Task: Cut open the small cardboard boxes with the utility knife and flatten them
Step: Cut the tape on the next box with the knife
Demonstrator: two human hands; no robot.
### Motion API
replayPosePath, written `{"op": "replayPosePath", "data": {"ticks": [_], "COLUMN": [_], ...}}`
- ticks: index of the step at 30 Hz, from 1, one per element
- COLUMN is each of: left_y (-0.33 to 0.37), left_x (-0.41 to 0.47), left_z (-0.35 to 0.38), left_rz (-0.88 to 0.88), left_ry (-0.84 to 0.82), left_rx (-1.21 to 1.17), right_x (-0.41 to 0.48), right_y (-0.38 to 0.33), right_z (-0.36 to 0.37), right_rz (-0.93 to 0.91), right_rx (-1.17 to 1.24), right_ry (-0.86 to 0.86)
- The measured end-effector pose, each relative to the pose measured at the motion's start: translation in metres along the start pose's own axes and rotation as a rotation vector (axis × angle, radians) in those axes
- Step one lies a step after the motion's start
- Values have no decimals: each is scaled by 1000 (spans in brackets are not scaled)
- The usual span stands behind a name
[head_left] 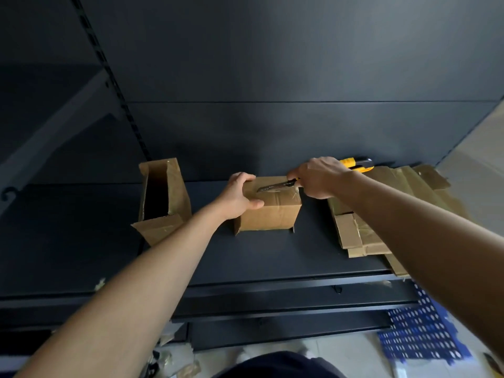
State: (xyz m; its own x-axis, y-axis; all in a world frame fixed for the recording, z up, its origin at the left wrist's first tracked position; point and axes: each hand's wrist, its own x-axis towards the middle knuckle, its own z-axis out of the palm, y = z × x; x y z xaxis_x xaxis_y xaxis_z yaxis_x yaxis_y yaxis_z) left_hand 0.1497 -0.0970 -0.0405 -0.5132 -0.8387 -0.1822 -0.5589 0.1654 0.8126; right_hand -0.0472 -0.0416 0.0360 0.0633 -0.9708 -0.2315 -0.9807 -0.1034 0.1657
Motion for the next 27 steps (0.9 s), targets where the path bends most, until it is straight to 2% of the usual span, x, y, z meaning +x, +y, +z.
{"op": "replayPosePath", "data": {"ticks": [7, 14, 18, 23, 27], "left_y": [4, 19, 22, 20, 22], "left_x": [-1, -4, -4, -6, -3], "left_z": [-2, 4, 7, 8, 8], "left_rz": [-4, -30, -46, -77, -118], "left_ry": [-1, -31, -74, -36, -22], "left_rx": [82, 260, 250, 254, 226], "right_x": [7, 7, 9, 8, 5], "right_y": [-6, -10, -22, -14, -6], "right_z": [-17, -27, -31, -33, -34], "right_rz": [-59, -126, -125, -97, -108], "right_rx": [-182, -222, -259, -244, -296], "right_ry": [72, -2, -36, -109, -93]}}
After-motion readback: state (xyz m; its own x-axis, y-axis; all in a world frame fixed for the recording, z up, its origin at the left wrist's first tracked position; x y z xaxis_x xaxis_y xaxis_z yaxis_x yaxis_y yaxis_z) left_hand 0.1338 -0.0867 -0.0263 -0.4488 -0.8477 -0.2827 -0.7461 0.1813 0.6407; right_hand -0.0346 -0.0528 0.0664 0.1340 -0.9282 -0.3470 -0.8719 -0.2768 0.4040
